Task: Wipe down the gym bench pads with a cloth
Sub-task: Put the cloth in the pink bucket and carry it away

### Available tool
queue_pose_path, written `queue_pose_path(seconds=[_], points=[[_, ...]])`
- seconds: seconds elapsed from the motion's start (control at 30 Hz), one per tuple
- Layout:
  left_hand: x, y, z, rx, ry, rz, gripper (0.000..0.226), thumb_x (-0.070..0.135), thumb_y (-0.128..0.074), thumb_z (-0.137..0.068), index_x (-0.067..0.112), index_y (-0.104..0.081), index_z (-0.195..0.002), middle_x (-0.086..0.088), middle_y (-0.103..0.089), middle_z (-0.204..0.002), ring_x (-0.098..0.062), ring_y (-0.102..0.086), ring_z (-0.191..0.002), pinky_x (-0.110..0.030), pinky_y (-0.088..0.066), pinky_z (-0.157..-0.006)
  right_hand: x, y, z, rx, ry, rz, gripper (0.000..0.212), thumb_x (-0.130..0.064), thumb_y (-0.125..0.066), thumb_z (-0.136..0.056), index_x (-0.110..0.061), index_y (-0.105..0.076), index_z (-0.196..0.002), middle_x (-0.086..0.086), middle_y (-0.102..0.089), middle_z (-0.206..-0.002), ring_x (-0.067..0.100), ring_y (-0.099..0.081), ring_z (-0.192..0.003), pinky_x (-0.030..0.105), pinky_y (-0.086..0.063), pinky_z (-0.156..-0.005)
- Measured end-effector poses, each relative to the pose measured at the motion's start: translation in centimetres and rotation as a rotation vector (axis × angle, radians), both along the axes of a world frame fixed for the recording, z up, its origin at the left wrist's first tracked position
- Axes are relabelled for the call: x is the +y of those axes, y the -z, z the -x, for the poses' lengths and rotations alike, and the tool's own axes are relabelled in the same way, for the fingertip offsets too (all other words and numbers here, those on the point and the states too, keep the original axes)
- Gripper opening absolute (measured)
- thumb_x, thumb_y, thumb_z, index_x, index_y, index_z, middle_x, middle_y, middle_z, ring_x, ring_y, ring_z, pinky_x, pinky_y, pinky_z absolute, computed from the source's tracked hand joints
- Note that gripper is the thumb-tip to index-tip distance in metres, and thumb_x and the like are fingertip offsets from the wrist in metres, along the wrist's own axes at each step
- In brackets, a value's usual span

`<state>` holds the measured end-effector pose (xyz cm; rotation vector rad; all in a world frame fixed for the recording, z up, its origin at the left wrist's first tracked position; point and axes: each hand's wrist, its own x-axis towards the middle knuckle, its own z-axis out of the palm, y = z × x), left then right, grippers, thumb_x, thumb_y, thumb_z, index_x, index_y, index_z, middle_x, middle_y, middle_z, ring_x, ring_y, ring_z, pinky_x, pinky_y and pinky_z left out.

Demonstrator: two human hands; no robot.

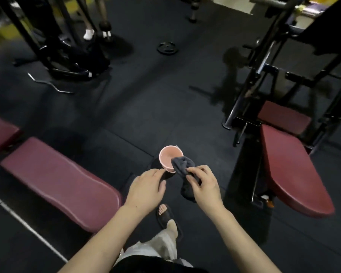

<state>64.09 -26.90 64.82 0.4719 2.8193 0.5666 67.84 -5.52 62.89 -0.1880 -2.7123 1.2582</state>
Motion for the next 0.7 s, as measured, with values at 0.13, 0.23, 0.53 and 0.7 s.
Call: queue_pose_path(seconds=[0.13,0.23,0.53,0.7], points=[[5.8,1.1,6.1,-0.165,-0.109,-0.158,0.036,0.039,-0.045,-0.104,0.027,-0.055,-0.137,0.008,-0.059,-0.135,-0.019,-0.057,-0.123,-0.042,-0.049,-0.097,3.9,1.4,6.1,-0.039,-0.037,-0.02,0.021,-0.015,-0.073,-0.095,-0.021,-0.074,-0.115,-0.014,-0.058,-0.107,0.007,-0.06,-0.102,0.014,-0.045,-0.089],[8.6,2.4,10.3,-0.268,-0.231,-0.333,0.037,0.044,-0.047,-0.104,0.029,-0.058,-0.137,0.009,-0.063,-0.133,-0.016,-0.059,-0.122,-0.039,-0.05,-0.099,6.3,2.3,10.5,-0.068,-0.037,0.003,0.02,-0.016,-0.073,-0.096,-0.023,-0.074,-0.115,-0.014,-0.058,-0.107,0.007,-0.06,-0.102,0.013,-0.044,-0.09],[16.0,7.1,19.0,-0.466,-0.693,-0.755,0.014,0.046,-0.065,-0.094,0.032,-0.066,-0.096,0.014,-0.074,-0.092,0.0,-0.069,-0.089,-0.028,-0.057,-0.081,10.8,5.8,22.9,-0.32,-0.178,0.232,0.041,-0.022,-0.077,-0.093,-0.036,-0.055,-0.124,-0.021,-0.064,-0.115,0.002,-0.062,-0.11,0.017,-0.05,-0.091],[19.0,13.3,23.0,-0.395,-0.992,-0.879,0.008,0.035,-0.066,-0.096,0.028,-0.068,-0.099,0.009,-0.074,-0.094,-0.008,-0.069,-0.095,-0.03,-0.054,-0.082,13.4,11.3,29.8,-0.443,-0.39,0.355,0.052,-0.021,-0.075,-0.095,-0.043,-0.052,-0.137,-0.026,-0.066,-0.12,0.002,-0.064,-0.115,0.025,-0.052,-0.097]])
